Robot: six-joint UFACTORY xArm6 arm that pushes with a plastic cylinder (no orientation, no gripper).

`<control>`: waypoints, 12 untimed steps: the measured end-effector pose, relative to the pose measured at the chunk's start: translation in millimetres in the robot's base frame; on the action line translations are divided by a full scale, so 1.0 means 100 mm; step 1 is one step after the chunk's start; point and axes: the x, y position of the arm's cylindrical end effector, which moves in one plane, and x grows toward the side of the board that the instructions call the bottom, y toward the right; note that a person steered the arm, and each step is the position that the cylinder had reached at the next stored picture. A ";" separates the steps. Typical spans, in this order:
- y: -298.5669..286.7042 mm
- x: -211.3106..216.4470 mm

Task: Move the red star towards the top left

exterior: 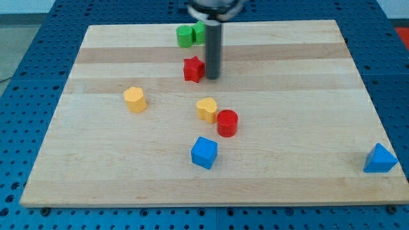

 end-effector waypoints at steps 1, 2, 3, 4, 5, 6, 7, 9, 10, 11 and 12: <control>-1.20 -0.01; -1.42 -0.13; -0.89 -0.12; -0.35 -0.11; 0.05 -0.16; 0.04 -0.46; -0.54 -0.50; -1.05 -0.41; -1.00 0.06; -1.37 0.07; -1.71 -0.54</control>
